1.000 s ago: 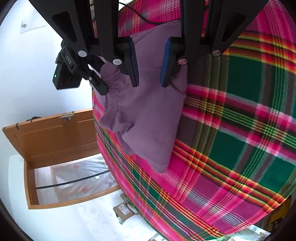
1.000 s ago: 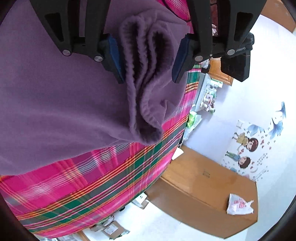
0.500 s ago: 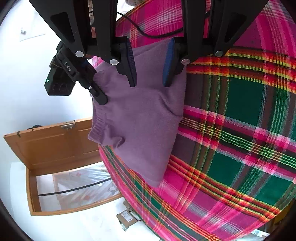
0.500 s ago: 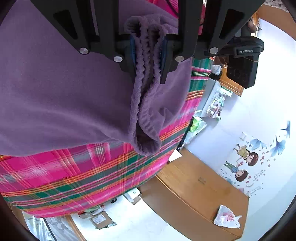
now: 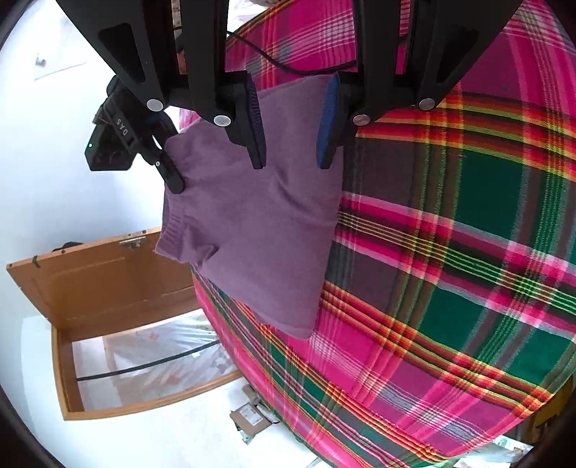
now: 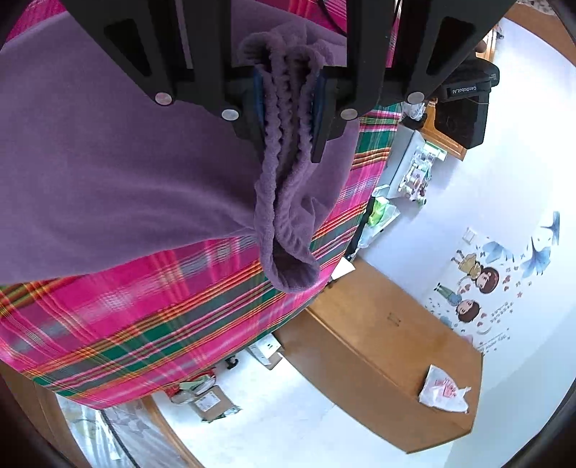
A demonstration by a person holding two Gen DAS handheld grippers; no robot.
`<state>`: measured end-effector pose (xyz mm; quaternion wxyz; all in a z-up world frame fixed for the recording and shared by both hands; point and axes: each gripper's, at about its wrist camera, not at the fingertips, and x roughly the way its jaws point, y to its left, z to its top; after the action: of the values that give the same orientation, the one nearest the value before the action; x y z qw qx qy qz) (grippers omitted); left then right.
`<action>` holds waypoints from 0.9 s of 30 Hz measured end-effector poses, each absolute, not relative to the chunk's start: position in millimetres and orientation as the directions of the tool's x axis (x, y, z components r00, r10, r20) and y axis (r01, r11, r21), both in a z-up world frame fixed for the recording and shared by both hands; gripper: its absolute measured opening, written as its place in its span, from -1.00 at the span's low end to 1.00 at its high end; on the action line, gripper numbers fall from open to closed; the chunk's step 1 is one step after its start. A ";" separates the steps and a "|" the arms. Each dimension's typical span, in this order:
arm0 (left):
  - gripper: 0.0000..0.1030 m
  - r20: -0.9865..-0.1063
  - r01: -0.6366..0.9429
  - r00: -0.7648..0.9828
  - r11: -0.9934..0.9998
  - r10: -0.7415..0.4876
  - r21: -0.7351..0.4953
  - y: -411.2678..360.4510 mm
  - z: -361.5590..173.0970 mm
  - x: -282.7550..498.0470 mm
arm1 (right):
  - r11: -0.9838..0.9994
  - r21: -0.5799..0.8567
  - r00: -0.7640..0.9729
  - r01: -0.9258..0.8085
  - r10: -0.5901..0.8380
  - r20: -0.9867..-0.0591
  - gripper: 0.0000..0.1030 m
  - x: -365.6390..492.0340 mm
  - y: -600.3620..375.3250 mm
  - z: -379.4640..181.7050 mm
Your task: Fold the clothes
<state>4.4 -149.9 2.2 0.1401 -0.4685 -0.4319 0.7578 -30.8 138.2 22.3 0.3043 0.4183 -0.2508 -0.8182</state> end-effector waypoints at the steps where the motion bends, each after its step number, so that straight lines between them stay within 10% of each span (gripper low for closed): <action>1: -0.42 -0.591 0.193 -0.519 -0.589 0.617 -0.785 -148.9 1.8 3.2 | -0.690 0.666 -0.468 0.283 -0.706 -0.533 -0.58 -30.2 141.3 21.0; 27: -0.42 -0.615 0.181 -0.493 -0.618 0.616 -0.765 -155.8 2.8 4.1 | -0.856 0.471 -0.606 0.211 -0.493 -0.624 -0.40 -29.7 165.8 23.6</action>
<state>4.1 -155.8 2.8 0.1431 -0.4829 -0.4127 0.7590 -29.7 165.8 23.6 0.2002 0.3958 -0.1779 -0.8784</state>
